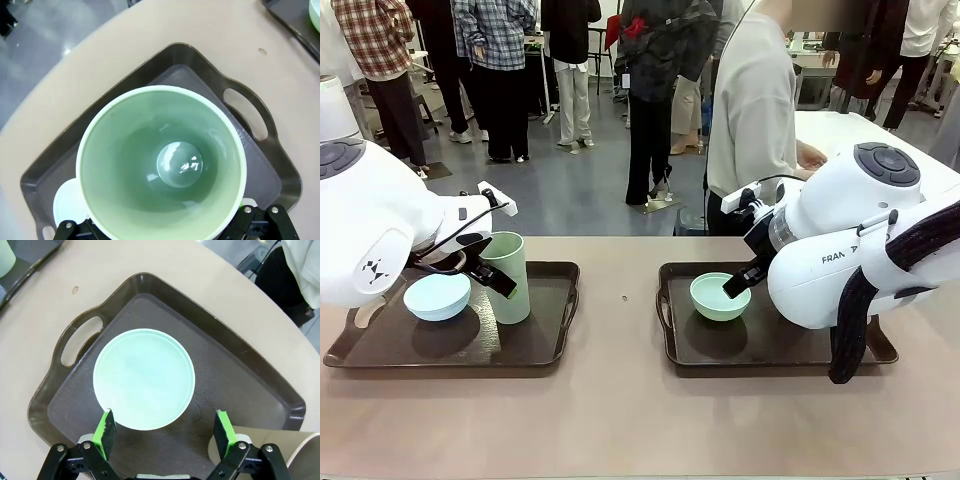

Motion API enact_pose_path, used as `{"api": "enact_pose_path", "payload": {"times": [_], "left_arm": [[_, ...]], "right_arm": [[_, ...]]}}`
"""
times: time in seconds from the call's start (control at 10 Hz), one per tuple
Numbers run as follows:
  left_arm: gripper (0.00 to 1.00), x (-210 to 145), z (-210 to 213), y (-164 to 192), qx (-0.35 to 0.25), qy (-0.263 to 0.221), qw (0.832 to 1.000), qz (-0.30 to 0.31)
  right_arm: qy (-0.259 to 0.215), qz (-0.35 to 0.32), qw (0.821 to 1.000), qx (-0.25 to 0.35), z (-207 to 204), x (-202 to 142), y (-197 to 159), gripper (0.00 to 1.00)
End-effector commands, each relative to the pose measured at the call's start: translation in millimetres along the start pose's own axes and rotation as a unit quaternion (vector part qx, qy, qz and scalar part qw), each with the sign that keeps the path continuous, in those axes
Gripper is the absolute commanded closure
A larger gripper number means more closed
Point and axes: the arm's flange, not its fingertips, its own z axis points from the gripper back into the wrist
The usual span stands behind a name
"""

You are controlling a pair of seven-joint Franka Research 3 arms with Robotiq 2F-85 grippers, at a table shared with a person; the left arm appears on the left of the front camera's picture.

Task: Set up a tray with a mat and arrange the tableware.
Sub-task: Pick up the Picnic Bowl and Reusable plastic cup from the Handle tray in front of the human's position and hold them in the air.

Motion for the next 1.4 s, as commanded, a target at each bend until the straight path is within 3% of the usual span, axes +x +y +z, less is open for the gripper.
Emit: {"api": "enact_pose_path", "payload": {"times": [0.0, 0.4, 0.5, 0.8, 1.0, 1.3], "left_arm": [[0.00, 0.0, 0.0, -0.1, 0.000, 0.000, 1.000, 0.000], [0.00, 0.0, 0.0, 0.0, 0.000, 0.000, 1.000, 0.000], [0.00, -17.3, 10.2, 0.9, -0.025, 0.018, 0.999, -0.016], [0.00, -75.9, 65.5, 2.2, -0.078, 0.061, 0.995, -0.018], [0.00, -102.1, 104.0, 1.2, -0.045, 0.077, 0.996, -0.003], [0.00, -133.5, 145.2, -12.7, -0.031, 0.137, 0.990, 0.018]], "right_arm": [[0.000, 0.000, 1.000, 0.000, -0.1, 0.0, 0.1, 0.00], [0.000, 0.000, 1.000, 0.000, 0.0, 0.0, 0.0, 0.00], [0.024, 0.003, 1.000, 0.006, 6.0, -11.7, 4.9, 0.00], [0.068, -0.015, 0.997, 0.023, 45.1, -80.3, 25.2, 0.00], [0.070, -0.046, 0.996, 0.000, 79.7, -121.9, 41.6, 0.00], [0.152, -0.091, 0.984, 0.007, 96.4, -185.8, 63.4, 0.00]]}}
